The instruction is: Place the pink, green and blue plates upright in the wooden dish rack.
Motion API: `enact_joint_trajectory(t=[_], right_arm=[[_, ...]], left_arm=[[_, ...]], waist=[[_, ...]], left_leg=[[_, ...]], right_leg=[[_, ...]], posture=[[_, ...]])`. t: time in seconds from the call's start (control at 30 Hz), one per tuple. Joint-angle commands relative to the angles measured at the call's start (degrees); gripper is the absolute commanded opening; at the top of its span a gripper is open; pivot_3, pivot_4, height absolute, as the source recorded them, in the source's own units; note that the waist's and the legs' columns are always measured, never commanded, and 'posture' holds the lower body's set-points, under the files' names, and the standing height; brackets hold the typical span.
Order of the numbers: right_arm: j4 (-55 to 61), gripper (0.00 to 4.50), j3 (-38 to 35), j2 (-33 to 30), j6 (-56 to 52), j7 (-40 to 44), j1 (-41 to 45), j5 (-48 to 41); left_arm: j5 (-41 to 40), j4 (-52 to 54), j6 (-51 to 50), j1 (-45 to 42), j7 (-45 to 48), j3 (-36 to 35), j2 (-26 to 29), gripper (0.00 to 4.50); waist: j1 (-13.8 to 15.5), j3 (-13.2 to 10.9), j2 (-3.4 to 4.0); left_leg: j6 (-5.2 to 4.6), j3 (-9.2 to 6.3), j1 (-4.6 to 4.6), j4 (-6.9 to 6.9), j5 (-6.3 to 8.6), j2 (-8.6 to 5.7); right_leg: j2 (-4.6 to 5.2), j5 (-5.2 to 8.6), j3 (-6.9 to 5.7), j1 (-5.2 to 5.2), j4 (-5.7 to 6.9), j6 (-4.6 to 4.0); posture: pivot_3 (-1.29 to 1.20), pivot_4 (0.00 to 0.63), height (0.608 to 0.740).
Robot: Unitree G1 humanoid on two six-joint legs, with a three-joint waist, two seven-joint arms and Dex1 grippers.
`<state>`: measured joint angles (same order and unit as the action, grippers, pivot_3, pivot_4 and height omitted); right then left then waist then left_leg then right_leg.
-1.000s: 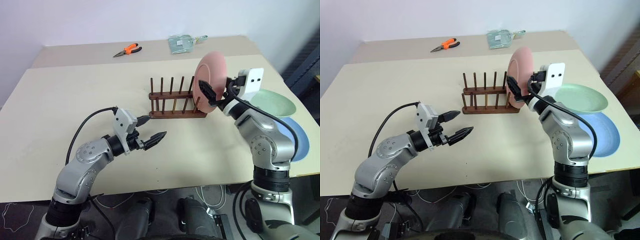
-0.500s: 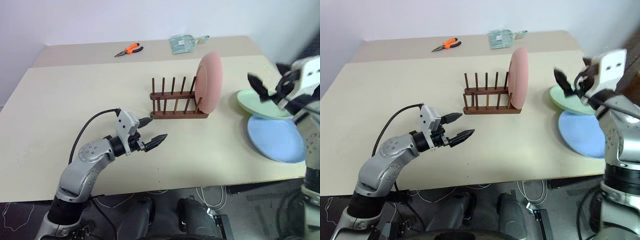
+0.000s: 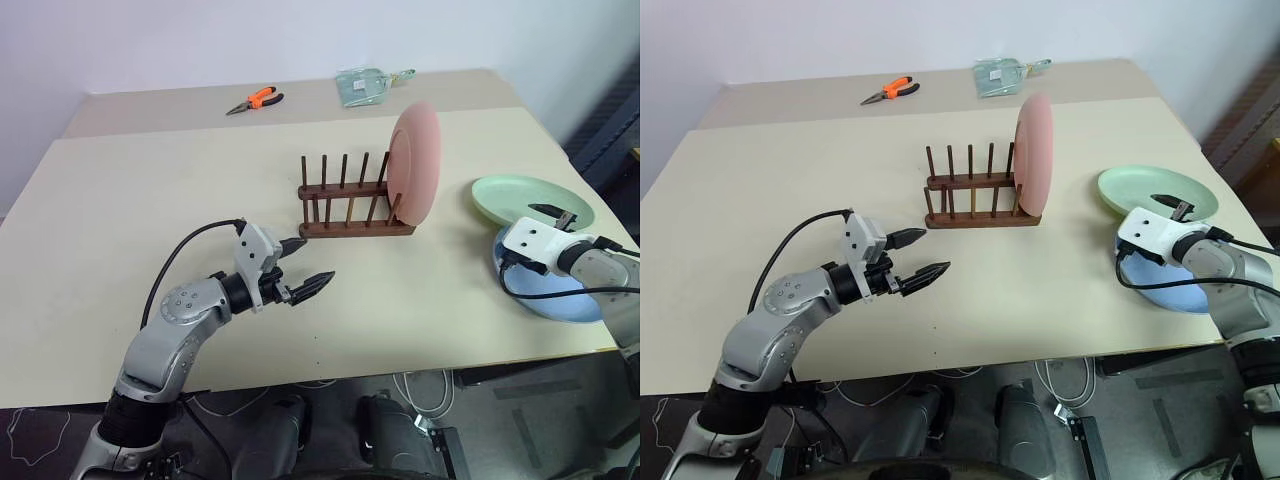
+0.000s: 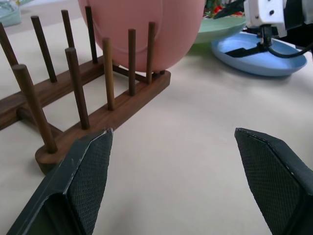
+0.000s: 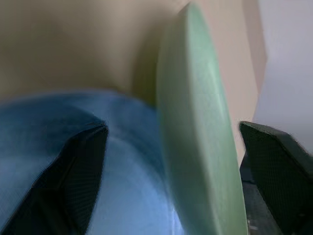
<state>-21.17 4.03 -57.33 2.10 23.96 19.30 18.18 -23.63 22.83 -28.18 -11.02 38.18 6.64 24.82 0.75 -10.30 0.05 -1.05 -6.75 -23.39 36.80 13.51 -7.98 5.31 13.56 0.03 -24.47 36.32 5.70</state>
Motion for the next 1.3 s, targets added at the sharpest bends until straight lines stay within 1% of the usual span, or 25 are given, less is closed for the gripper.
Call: enact_joint_trajectory(t=[0.03,0.13,0.17,0.23,0.33,0.4,0.43,0.47,0.53,0.57,0.6,0.7,0.73,0.8,0.87,1.0,1.07,1.13,1.3], right_arm=[[-2.2,2.18,0.1,-0.4,2.3,-2.6,2.2,3.2],[-1.6,0.66,-0.3,-0.2,2.9,-4.7,3.4,5.1],[-1.1,0.08,-0.5,-0.3,3.0,-5.3,3.6,5.6],[3.9,0.08,-3.9,1.1,2.0,-6.3,4.8,2.8],[11.3,0.08,-9.9,5.2,-0.5,-7.2,7.5,-3.6],[17.0,0.08,-14.6,10.0,-4.0,-7.6,10.8,-11.1],[21.4,0.08,-17.9,14.1,-7.6,-8.3,14.4,-18.4],[24.6,0.08,-20.1,17.0,-10.3,-8.8,16.8,-23.3],[32.2,0.08,-23.6,23.1,-17.9,-8.2,21.5,-37.8],[35.5,0.08,-24.6,25.2,-21.6,-7.8,22.7,-44.3],[37.9,0.08,-25.4,26.5,-24.6,-7.6,23.5,-48.7],[45.8,0.08,-26.6,32.2,-33.7,-12.0,24.4,-69.1],[47.5,0.08,-26.5,33.9,-35.5,-13.9,24.3,-74.2],[49.9,0.08,-25.0,37.0,-38.0,-18.2,23.1,-80.4],[51.6,0.08,-22.5,39.3,-39.8,-21.5,21.2,-83.0],[53.8,0.08,-17.4,42.3,-41.4,-26.0,17.4,-83.7],[53.7,0.08,-14.9,43.6,-42.0,-27.9,15.5,-82.2],[53.4,0.08,-12.0,43.9,-42.1,-29.0,13.9,-78.6],[51.5,0.08,-8.3,44.0,-42.2,-31.1,12.6,-71.5]], left_arm=[[0.5,2.8,0.9,0.3,-0.4,0.1,0.2,4.10],[0.6,2.9,0.7,0.5,-0.3,-0.1,0.3,4.10],[0.6,2.9,0.7,0.5,-0.3,-0.1,0.4,4.10],[0.7,2.7,0.8,0.4,-0.2,-0.3,0.5,4.10],[1.0,2.1,1.3,0.1,-0.4,-0.6,0.5,4.10],[1.2,1.3,1.8,-0.2,-0.7,-0.9,0.3,4.10],[1.8,0.3,2.7,-0.6,-1.2,-1.3,0.0,4.10],[2.1,-0.3,3.4,-0.8,-1.6,-1.6,-0.2,4.10],[2.9,-2.4,4.9,-1.8,-2.8,-2.8,-0.6,4.10],[3.2,-3.2,5.6,-2.1,-3.1,-3.4,-0.6,4.10],[3.4,-3.8,6.2,-2.4,-3.3,-3.8,-0.6,4.10],[4.0,-5.8,7.7,-2.7,-3.7,-5.5,0.0,4.10],[4.2,-6.1,8.1,-2.7,-3.6,-5.7,0.1,4.10],[4.2,-6.1,8.4,-2.3,-3.5,-6.2,0.3,4.10],[4.2,-5.8,8.5,-1.9,-3.6,-6.6,0.2,4.10],[3.7,-4.9,8.3,-1.2,-4.0,-7.4,0.0,4.10],[3.3,-4.2,8.2,-0.7,-3.9,-7.8,0.1,4.10],[3.0,-3.5,8.1,-0.1,-3.8,-7.9,0.2,4.10],[2.5,-2.8,7.4,0.4,-3.6,-8.1,0.4,4.10]], waist=[[0.0,0.0,0.00],[0.0,0.0,0.00],[0.0,0.0,0.00],[0.0,0.0,0.01],[-0.5,-0.1,0.13],[-0.4,-0.1,0.12],[-0.2,-0.1,0.12],[-0.2,-0.1,0.10],[0.0,-0.1,0.10],[0.1,-0.1,0.09],[0.2,-0.1,0.08],[0.3,-0.1,0.01],[0.1,-0.1,0.03],[0.0,-0.1,0.04],[-0.1,-0.1,0.06],[-0.1,-0.1,0.07],[-0.1,-0.1,0.07],[-0.1,0.0,0.07],[-0.1,0.0,0.08]], left_leg=[[0.00,0.00,0.00,0.00,0.00,0.00],[0.03,0.00,0.00,0.00,-0.02,0.00],[0.05,0.00,0.00,0.00,-0.03,0.00],[0.19,0.00,0.00,0.01,-0.11,0.01],[0.27,0.06,0.00,0.01,-0.16,0.06],[0.26,0.08,0.01,0.00,-0.15,0.12],[0.25,0.09,0.00,0.03,-0.14,0.19],[0.25,0.09,0.01,0.03,-0.14,0.23],[0.24,0.09,0.00,0.03,-0.13,0.29],[0.04,0.07,0.00,0.02,-0.01,0.35],[0.04,0.06,0.00,0.02,0.00,0.38],[-0.04,-0.02,-0.01,0.02,0.06,0.37],[-0.08,0.01,-0.01,0.03,0.08,0.36],[-0.11,0.08,-0.02,0.01,0.10,0.36],[-0.11,0.09,-0.02,0.00,0.10,0.37],[-0.11,0.13,-0.01,-0.02,0.10,0.38],[-0.11,0.14,-0.01,-0.03,0.09,0.38],[-0.10,0.14,-0.01,-0.03,0.09,0.38],[-0.09,0.16,-0.01,-0.03,0.09,0.38]], right_leg=[[0.00,0.00,0.00,0.00,0.00,0.00],[0.00,0.00,0.00,0.00,0.00,0.00],[0.00,0.00,0.01,0.00,0.00,0.00],[-0.02,0.00,0.01,0.00,0.01,0.00],[-0.08,-0.02,0.12,-0.02,0.01,-0.01],[-0.13,-0.02,0.15,-0.03,0.02,-0.01],[-0.19,-0.04,0.15,-0.03,0.02,-0.04],[-0.22,-0.04,0.15,-0.03,0.01,-0.04],[-0.29,-0.08,0.15,-0.03,-0.01,-0.09],[-0.33,-0.09,0.14,-0.03,-0.02,-0.11],[-0.35,-0.10,0.13,-0.03,-0.02,-0.12],[-0.35,-0.12,0.05,0.02,-0.10,-0.17],[-0.33,-0.14,0.07,0.02,-0.12,-0.18],[-0.32,-0.19,0.14,-0.03,-0.13,-0.21],[-0.33,-0.20,0.15,-0.06,-0.12,-0.21],[-0.34,-0.21,0.17,-0.10,-0.09,-0.22],[-0.34,-0.21,0.18,-0.12,-0.09,-0.21],[-0.35,-0.22,0.18,-0.12,-0.08,-0.21],[-0.36,-0.22,0.18,-0.13,-0.08,-0.21]], posture=[[0.00,0.150,0.740],[0.00,0.150,0.740],[0.00,0.150,0.740],[0.00,0.150,0.740],[0.00,0.150,0.740],[0.00,0.150,0.740],[0.00,0.150,0.740],[0.00,0.150,0.740],[0.00,0.150,0.740],[0.00,0.150,0.740],[0.00,0.150,0.740],[0.00,0.150,0.740],[0.00,0.150,0.740],[0.00,0.150,0.740],[0.00,0.150,0.740],[0.00,0.150,0.740],[0.00,0.150,0.740],[0.00,0.150,0.740],[0.00,0.150,0.740]])
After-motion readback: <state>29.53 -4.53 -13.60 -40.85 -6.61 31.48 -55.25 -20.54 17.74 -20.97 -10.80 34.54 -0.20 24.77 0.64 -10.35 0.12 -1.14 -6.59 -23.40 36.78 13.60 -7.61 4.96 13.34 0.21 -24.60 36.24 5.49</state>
